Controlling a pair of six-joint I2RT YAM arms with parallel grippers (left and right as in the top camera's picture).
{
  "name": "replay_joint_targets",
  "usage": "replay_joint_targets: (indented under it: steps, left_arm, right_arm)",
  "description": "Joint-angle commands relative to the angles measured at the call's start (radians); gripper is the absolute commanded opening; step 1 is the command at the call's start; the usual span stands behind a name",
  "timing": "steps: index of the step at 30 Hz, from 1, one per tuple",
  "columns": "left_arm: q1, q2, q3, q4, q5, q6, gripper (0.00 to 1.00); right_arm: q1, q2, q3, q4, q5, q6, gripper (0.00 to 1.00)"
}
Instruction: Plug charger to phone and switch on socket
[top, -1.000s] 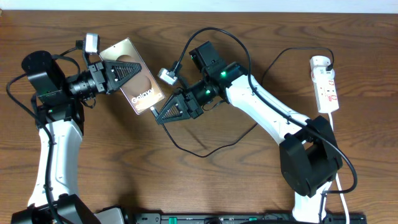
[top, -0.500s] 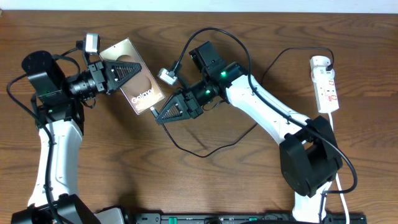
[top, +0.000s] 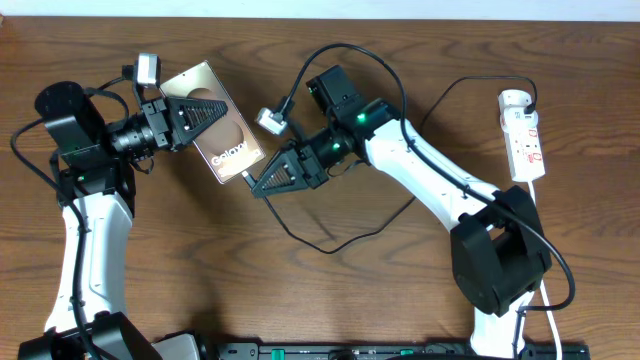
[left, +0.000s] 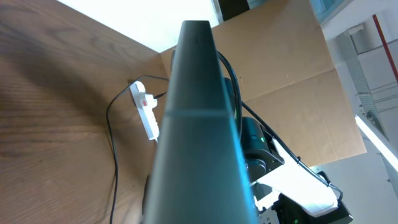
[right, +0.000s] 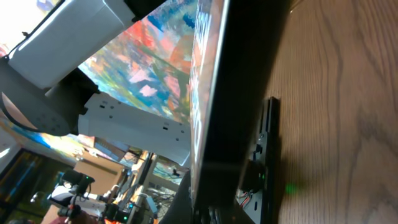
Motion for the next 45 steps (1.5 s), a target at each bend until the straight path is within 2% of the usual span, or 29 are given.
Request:
replay_joint_targets:
  steps: [1, 12, 30, 45]
  left_arm:
    - [-0.001, -0.006, 0.006, 0.006, 0.036, -0.010, 0.08]
    - [-0.001, -0.006, 0.006, 0.006, 0.019, -0.010, 0.07]
    - [-0.002, -0.006, 0.006, 0.005, -0.029, -0.010, 0.07]
    - [0.002, -0.006, 0.006, 0.006, -0.084, -0.014, 0.07]
  right_arm:
    - [-0.014, -0.008, 0.021, 0.006, -0.024, 0.008, 0.01]
    - [-0.013, -0.008, 0.021, 0.022, -0.024, 0.016, 0.01]
    - [-0.013, -0.008, 0.021, 0.277, 0.030, 0.282, 0.01]
    - [-0.013, -0.008, 0.021, 0.279, 0.043, 0.285, 0.01]
